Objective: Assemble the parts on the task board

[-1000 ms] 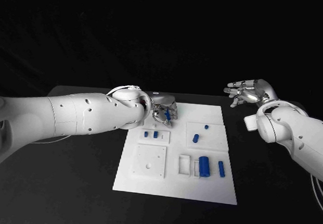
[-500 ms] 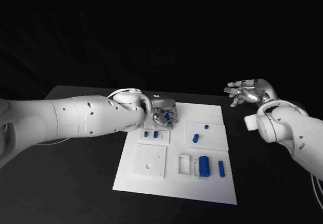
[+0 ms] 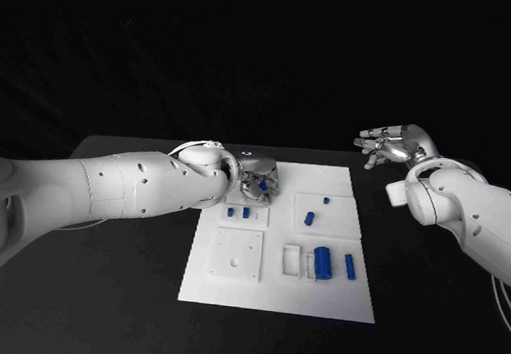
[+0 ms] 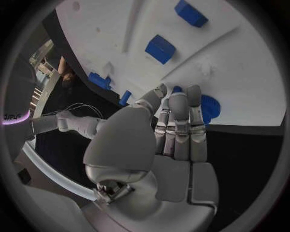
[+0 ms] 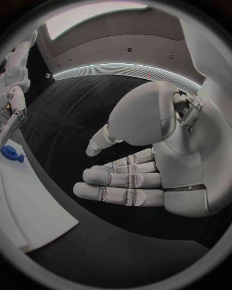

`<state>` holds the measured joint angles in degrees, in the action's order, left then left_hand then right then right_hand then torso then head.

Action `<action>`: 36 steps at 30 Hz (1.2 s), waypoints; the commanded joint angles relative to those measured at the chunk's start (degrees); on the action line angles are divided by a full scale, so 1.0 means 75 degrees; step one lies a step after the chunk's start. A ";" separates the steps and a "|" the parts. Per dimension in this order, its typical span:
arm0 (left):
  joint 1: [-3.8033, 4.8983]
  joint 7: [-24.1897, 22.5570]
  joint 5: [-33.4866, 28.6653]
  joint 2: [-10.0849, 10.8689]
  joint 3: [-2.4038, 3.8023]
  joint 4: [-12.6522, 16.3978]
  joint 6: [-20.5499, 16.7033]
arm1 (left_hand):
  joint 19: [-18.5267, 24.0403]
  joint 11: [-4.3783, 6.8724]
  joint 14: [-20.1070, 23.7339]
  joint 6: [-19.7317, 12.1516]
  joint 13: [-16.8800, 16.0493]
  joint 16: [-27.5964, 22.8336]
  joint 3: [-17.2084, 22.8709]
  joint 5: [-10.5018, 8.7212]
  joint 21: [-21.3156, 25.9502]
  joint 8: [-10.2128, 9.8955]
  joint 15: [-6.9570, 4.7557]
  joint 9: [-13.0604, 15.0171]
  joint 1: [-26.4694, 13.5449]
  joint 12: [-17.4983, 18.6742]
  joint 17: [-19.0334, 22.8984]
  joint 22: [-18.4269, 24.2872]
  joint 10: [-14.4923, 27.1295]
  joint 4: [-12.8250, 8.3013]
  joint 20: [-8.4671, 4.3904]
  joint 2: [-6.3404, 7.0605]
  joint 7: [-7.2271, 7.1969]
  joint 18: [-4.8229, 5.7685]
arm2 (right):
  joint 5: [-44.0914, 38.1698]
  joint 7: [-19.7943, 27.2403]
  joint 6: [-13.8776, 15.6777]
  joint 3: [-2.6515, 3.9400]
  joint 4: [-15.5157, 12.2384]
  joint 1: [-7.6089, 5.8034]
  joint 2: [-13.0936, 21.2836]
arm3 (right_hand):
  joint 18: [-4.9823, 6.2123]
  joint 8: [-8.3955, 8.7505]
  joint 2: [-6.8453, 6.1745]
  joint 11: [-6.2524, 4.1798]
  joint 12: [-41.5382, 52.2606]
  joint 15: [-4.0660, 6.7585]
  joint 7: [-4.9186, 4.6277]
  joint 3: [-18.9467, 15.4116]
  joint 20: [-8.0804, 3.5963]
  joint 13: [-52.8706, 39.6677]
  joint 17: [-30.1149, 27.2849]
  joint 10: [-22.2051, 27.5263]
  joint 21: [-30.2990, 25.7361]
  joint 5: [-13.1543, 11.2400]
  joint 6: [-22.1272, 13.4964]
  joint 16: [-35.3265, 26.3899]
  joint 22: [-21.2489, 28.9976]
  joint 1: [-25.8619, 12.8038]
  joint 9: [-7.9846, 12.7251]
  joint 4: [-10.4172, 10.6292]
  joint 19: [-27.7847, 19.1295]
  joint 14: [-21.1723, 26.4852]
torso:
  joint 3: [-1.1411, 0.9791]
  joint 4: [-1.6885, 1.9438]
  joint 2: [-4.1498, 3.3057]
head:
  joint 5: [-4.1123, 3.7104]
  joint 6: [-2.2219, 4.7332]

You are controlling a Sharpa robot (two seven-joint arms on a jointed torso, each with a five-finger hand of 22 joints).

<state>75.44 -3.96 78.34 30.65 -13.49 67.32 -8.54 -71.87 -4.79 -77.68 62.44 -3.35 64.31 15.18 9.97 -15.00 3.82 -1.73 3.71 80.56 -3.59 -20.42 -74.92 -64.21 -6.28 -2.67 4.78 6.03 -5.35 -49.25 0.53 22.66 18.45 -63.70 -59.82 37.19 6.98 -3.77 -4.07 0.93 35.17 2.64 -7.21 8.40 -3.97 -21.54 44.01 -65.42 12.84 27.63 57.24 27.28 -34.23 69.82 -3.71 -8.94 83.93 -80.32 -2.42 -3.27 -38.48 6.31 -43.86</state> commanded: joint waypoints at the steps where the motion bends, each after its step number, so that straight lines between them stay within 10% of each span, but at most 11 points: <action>1: -0.0004 0.0059 0.0099 -0.0004 0.0004 -0.0021 0.0100 | 0.0032 -0.0043 0.0033 -0.0177 0.0005 0.0036 -0.0016 0.0015 -0.0029 -0.0041 0.0060 -0.0017 -0.0050 0.0029 -0.0002 -0.0158 0.0170 -0.0034 0.0024 0.0047 -0.0028 -0.0047 | -0.0055 0.0068 -0.0042 0.0005 -0.0007 0.0002 -0.0003 | -0.0087 0.0027 -0.0011 0.0011 -0.0020 -0.0010 0.0016 0.0001 0.0038 0.0010 -0.0008 0.0033 -0.0030 0.0044 -0.0046 -0.0041 0.0004 -0.0065 0.0009 0.0004 0.0245 0.0036 | 0.0001 0.0000 -0.0003 | 0.0002 -0.0002; 16: -0.0010 0.0184 0.0123 0.0048 0.0004 -0.0031 0.0148 | -0.0065 -0.0162 0.0068 -0.0530 -0.0001 0.0090 -0.0895 -0.0011 0.0162 -0.0036 0.0149 -0.0022 0.0272 0.0017 0.0056 -0.0135 0.0729 0.0013 0.0154 -0.0043 -0.0132 -0.0171 | -0.0055 0.0068 -0.0069 0.0005 0.0016 0.0002 -0.0014 | -0.0087 0.0027 -0.0011 0.0011 -0.0020 -0.0010 0.0016 0.0001 0.0038 0.0010 -0.0008 0.0033 -0.0030 0.0044 -0.0046 -0.0041 0.0004 -0.0065 0.0009 0.0004 0.0245 0.0036 | 0.0001 -0.0002 -0.0001 | 0.0000 -0.0014; 36: -0.0014 0.0415 0.0258 0.0101 0.0005 -0.0057 0.0130 | 0.0083 0.0077 0.0037 -0.0099 -0.0002 0.0090 0.0150 0.0121 -0.0368 -0.0030 -0.0002 -0.0014 -0.0010 -0.0009 0.0029 -0.0172 -0.0363 -0.0138 -0.0034 -0.0145 0.0054 -0.0064 | -0.0055 0.0066 -0.0089 0.0005 0.0031 0.0003 -0.0007 | -0.0088 0.0027 -0.0009 0.0007 -0.0011 -0.0007 0.0018 0.0023 0.0035 0.0004 -0.0002 0.0035 -0.0016 0.0050 -0.0034 -0.0029 -0.0011 -0.0075 0.0009 -0.0003 0.0242 0.0035 | -0.0004 -0.0002 -0.0005 | -0.0005 -0.0026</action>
<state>75.39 -1.81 79.57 31.35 -13.41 67.04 -7.78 -71.56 -4.28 -77.27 61.41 -3.39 65.02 15.94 10.82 -17.59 3.82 -1.35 3.63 81.02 -3.60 -20.13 -74.95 -66.66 -7.23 -2.78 3.68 6.45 -6.19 -49.26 0.51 22.59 18.45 -63.44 -59.82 37.14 6.98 -3.77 -4.07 0.94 35.17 2.64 -7.11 8.40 -3.97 -21.54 44.02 -65.42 12.84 27.62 57.34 27.28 -34.22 69.82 -3.71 -8.94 83.93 -80.32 -2.45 -3.29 -38.51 6.28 -44.06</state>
